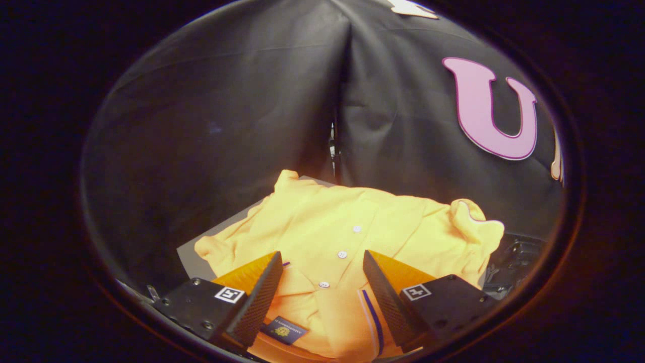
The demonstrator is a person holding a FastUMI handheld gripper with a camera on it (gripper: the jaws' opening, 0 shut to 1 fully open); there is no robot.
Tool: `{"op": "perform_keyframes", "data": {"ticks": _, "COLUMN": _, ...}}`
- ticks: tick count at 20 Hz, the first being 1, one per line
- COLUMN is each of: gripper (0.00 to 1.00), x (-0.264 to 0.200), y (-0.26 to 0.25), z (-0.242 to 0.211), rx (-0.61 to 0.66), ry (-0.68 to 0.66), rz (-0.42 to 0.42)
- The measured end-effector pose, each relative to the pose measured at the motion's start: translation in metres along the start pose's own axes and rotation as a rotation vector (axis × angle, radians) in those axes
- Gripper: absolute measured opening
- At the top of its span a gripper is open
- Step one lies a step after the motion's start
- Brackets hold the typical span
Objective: Put the clothes into the washing machine and then close the washing machine lid.
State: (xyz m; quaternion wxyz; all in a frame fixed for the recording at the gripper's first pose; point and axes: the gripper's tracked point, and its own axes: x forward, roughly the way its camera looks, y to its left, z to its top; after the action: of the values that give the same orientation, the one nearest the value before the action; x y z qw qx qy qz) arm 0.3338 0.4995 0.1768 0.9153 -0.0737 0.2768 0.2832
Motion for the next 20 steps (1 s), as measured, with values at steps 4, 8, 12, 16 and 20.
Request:
{"op": "perform_keyframes", "data": {"ticks": 4, "gripper": 0.98, "x": 0.006, "y": 0.007, "z": -0.004, "rx": 0.009, "ry": 0.029, "rz": 0.029}}
{"op": "perform_keyframes", "data": {"ticks": 8, "gripper": 0.75, "x": 0.005, "y": 0.006, "z": -0.003, "rx": 0.009, "ry": 0.035, "rz": 0.057}}
{"op": "perform_keyframes", "data": {"ticks": 12, "gripper": 0.26, "x": 0.002, "y": -0.009, "z": -0.003, "rx": 0.127, "ry": 0.037, "rz": 0.101}}
{"op": "perform_keyframes", "data": {"ticks": 16, "gripper": 0.05, "x": -0.003, "y": -0.026, "z": -0.01, "rx": 0.197, "ry": 0.029, "rz": 0.091}}
{"op": "perform_keyframes", "data": {"ticks": 20, "gripper": 0.03, "x": -0.025, "y": -0.058, "z": -0.017, "rx": 0.155, "ry": -0.011, "rz": -0.029}}
